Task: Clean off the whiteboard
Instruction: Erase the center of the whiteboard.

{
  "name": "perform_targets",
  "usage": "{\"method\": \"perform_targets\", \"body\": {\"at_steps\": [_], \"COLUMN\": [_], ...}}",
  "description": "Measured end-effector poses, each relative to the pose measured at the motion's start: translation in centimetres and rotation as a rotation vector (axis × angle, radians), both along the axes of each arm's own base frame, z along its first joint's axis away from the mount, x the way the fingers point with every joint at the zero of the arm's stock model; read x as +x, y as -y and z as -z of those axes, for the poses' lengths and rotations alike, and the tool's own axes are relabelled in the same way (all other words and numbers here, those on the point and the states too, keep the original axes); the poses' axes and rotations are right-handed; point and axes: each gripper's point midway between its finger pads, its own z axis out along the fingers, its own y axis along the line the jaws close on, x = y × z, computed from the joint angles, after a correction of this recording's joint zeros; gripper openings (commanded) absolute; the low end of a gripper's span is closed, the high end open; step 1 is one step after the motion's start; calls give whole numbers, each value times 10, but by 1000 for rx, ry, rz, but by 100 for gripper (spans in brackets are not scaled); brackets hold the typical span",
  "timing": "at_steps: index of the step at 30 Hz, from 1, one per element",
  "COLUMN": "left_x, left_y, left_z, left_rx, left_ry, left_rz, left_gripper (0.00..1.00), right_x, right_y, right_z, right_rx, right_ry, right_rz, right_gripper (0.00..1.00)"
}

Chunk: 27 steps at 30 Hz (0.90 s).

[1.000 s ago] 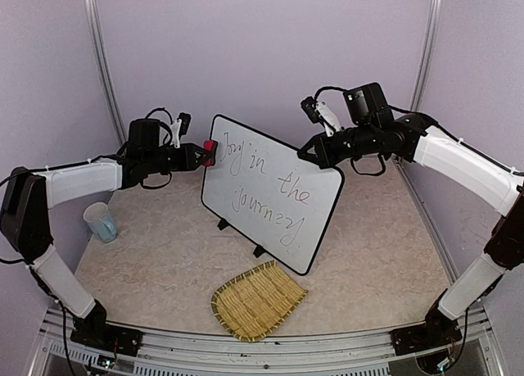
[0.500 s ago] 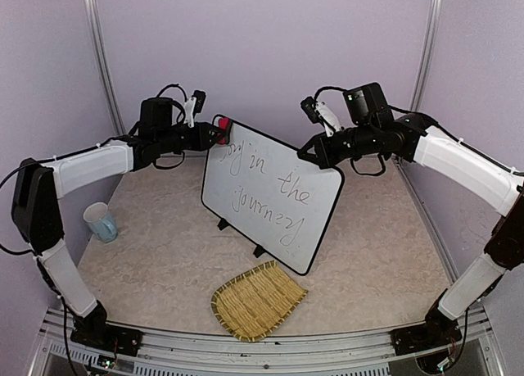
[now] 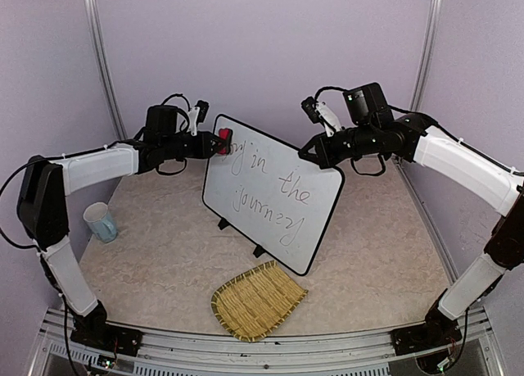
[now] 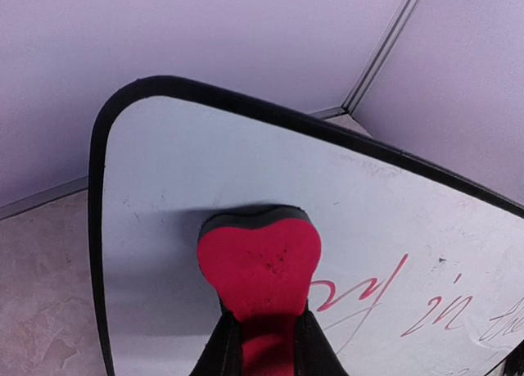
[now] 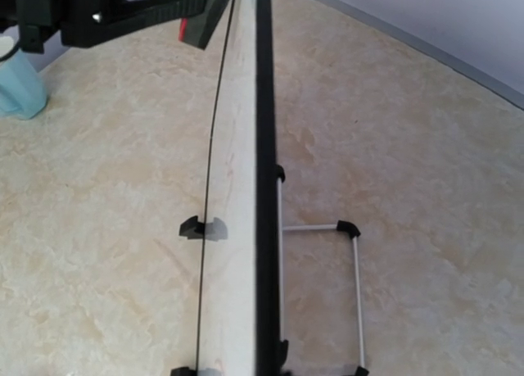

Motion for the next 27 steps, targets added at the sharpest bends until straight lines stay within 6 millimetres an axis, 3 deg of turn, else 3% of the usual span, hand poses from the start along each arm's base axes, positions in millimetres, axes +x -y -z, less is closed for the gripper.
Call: {"method": "perform_targets", "body": {"at_steps": [13,27], "left_x": [-1,-36], "left_y": [-5,-3], "left_z": [38,109], "left_rx": [11,40], "left_ry": [-42,-151], "left_rz": [-4,9], "left_gripper": [13,12], "right_x": [1,0], "right_y": [2,1], "right_z": [1,0], "right_rx": [-10,-20], "right_ry": [2,-6], "right_rz": [8,-2], "right_gripper": [0,0]}}
